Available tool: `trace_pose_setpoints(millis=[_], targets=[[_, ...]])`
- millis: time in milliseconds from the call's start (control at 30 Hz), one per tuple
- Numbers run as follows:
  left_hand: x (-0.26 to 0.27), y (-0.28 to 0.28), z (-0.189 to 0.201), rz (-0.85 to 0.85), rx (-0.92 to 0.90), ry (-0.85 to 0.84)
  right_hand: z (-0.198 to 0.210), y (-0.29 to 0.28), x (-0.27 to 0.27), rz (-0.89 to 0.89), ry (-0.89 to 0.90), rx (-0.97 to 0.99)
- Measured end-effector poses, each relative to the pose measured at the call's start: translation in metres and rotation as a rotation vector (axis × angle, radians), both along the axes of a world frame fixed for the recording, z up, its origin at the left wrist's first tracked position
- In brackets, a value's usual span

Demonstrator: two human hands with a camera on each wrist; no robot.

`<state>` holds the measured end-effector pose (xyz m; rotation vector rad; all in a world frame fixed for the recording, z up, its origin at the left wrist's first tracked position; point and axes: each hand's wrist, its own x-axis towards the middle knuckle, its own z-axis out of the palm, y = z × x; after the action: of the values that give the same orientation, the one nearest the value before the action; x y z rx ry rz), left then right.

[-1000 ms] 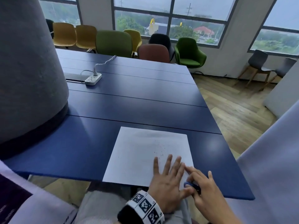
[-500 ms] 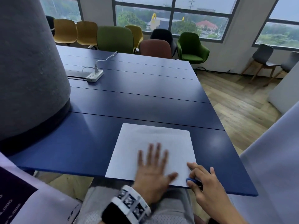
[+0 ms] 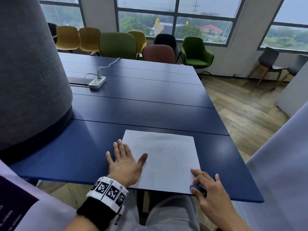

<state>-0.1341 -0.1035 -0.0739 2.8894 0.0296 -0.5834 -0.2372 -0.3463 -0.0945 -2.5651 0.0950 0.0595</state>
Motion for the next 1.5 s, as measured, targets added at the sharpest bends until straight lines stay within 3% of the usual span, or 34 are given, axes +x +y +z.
trace_pose_setpoints(millis=[200, 400, 600, 867, 933, 1067, 1167, 1400, 1500], targets=[[0.027, -0.081, 0.028, -0.373, 0.123, -0.062, -0.001, -0.003, 0.001, 0.011, -0.001, 0.008], [0.027, -0.145, -0.003, -0.701, 0.06, 0.03, -0.005, -0.004, 0.003, -0.014, -0.002, 0.012], [0.03, -0.116, -0.017, -0.585, -0.001, 0.043, -0.001, -0.003, -0.001, -0.001, -0.024, 0.033], [0.042, -0.021, 0.0, -0.114, 0.174, 0.121, 0.001, 0.0, -0.001, -0.024, -0.032, 0.034], [0.035, -0.036, 0.002, -0.202, 0.157, 0.063, 0.0, 0.001, -0.001, -0.023, -0.024, 0.031], [0.004, -0.099, -0.007, -0.643, -0.042, 0.039, -0.001, 0.001, 0.0, -0.028, -0.026, 0.034], [-0.011, -0.107, -0.018, -0.71, -0.046, 0.078, -0.003, -0.002, 0.001, -0.041, -0.054, 0.001], [0.016, -0.003, -0.011, -0.186, 0.09, 0.117, -0.006, -0.003, 0.001, -0.022, -0.056, 0.059], [0.024, 0.008, -0.01, -0.096, 0.147, 0.079, -0.007, -0.003, 0.0, -0.026, -0.065, 0.063]])
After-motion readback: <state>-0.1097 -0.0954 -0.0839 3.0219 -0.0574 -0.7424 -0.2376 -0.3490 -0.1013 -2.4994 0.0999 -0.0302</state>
